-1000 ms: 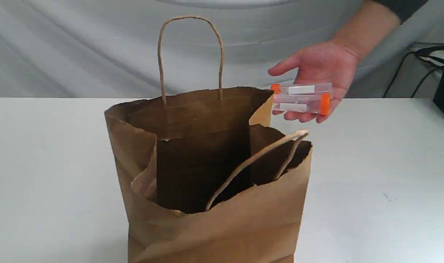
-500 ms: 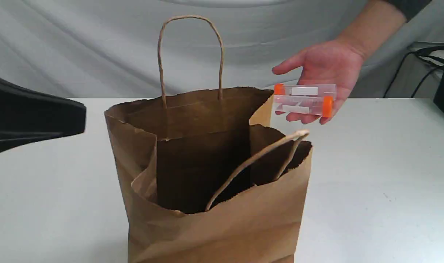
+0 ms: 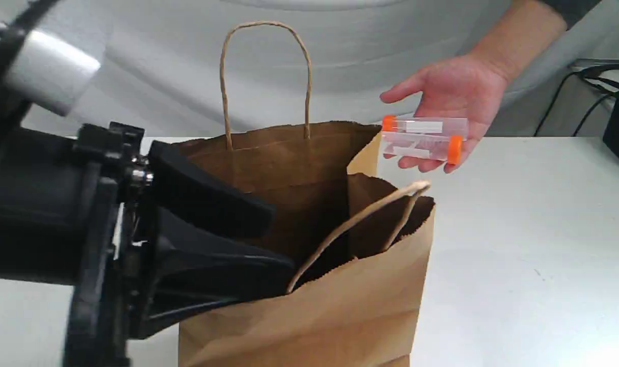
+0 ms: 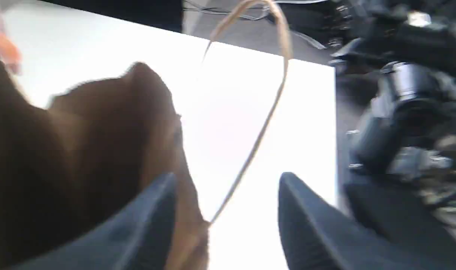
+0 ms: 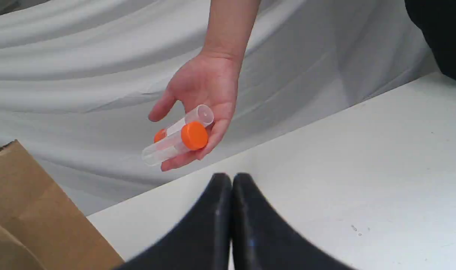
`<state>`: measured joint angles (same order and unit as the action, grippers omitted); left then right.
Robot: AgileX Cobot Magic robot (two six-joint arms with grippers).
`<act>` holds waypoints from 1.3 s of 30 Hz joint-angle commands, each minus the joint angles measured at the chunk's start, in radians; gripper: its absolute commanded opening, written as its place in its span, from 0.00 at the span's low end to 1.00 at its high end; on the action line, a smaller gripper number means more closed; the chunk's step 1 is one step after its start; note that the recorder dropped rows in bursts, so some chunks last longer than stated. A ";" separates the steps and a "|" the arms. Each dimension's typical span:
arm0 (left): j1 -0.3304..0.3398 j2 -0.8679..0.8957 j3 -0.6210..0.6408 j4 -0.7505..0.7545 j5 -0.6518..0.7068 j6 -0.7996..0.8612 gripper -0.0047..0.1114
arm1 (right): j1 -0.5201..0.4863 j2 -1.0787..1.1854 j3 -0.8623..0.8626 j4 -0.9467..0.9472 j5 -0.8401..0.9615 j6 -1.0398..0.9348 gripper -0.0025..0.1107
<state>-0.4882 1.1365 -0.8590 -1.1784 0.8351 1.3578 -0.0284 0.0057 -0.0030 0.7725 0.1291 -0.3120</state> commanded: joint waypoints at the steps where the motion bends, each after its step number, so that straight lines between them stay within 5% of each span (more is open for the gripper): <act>1: -0.092 0.000 -0.007 0.031 -0.215 0.012 0.51 | -0.005 -0.006 0.003 -0.002 0.006 -0.002 0.02; 5: -0.174 0.010 -0.007 0.042 -0.343 0.012 0.52 | -0.005 -0.006 0.003 -0.002 0.006 -0.002 0.02; 12: -0.191 0.027 -0.007 0.037 -0.293 0.003 0.52 | -0.005 -0.006 0.003 -0.006 0.006 -0.002 0.02; 20: -0.189 -0.022 -0.007 0.345 -0.411 -0.186 0.51 | -0.005 -0.006 0.003 -0.006 0.008 -0.002 0.02; 25: -0.189 -0.077 -0.007 0.403 -0.361 -0.258 0.51 | -0.005 -0.006 0.003 -0.006 0.010 -0.002 0.02; 33: -0.189 -0.110 -0.007 0.368 -0.215 -0.344 0.51 | -0.005 -0.006 0.003 -0.006 0.010 -0.002 0.02; 39: -0.189 -0.110 -0.007 0.290 -0.246 -0.325 0.51 | -0.005 -0.006 0.003 -0.006 0.012 -0.002 0.02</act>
<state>-0.6743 1.0308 -0.8590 -0.8644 0.6060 1.0372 -0.0284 0.0057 -0.0030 0.7725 0.1350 -0.3120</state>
